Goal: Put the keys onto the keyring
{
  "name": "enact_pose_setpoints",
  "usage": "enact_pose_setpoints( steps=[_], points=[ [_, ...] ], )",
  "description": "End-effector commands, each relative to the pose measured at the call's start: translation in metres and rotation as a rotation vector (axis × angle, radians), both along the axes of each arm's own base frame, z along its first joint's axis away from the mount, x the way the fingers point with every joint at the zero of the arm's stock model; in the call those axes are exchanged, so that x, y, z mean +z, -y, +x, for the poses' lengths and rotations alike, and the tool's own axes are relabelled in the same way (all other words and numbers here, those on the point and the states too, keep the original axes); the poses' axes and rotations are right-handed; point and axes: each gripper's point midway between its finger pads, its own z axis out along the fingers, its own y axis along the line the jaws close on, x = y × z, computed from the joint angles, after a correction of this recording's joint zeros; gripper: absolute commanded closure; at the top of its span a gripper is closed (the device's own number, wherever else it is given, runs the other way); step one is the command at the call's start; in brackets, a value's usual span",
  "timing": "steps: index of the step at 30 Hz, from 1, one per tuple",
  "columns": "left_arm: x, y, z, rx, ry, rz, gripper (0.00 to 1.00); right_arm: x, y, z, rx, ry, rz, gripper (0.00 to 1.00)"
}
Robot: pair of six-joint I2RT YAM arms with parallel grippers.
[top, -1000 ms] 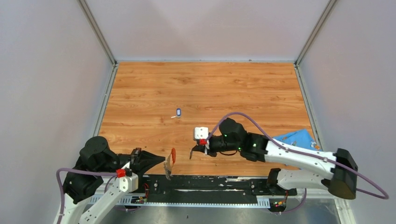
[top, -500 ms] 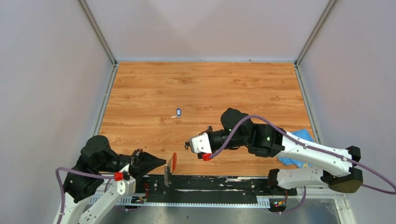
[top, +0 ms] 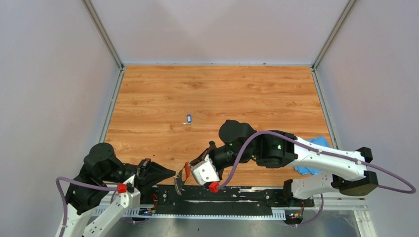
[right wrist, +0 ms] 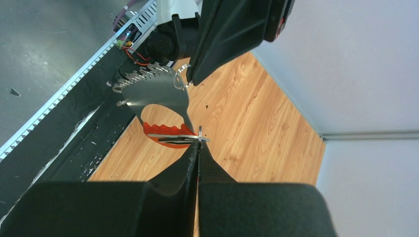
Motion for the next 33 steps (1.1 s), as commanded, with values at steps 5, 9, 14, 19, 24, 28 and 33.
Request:
enact_pose_setpoints(
  steps=[5,9,14,19,24,28,33],
  points=[
    [0.015,0.002,-0.008,-0.036,-0.088,-0.001,1.00,-0.005,-0.003,-0.017,0.083,0.063,-0.076,1.00],
    [0.019,0.002,-0.009,-0.037,-0.115,0.001,1.00,-0.005,-0.007,-0.020,0.094,0.073,-0.084,1.00],
    [0.016,0.002,-0.010,-0.038,-0.139,0.005,1.00,-0.001,-0.011,-0.021,0.090,0.088,-0.077,1.00],
    [0.013,0.002,-0.008,-0.027,-0.150,0.010,1.00,-0.001,-0.015,-0.019,0.078,0.102,-0.079,1.00],
    [0.011,0.003,-0.004,-0.011,-0.157,0.017,1.00,0.002,-0.017,-0.020,0.078,0.110,-0.076,1.00],
    [0.010,0.003,-0.002,0.000,-0.179,0.024,1.00,0.002,-0.019,-0.020,0.077,0.116,-0.076,1.00],
    [0.010,0.004,0.000,0.003,-0.182,0.027,1.00,0.001,-0.019,-0.021,0.096,0.136,-0.073,1.00]
  ],
)
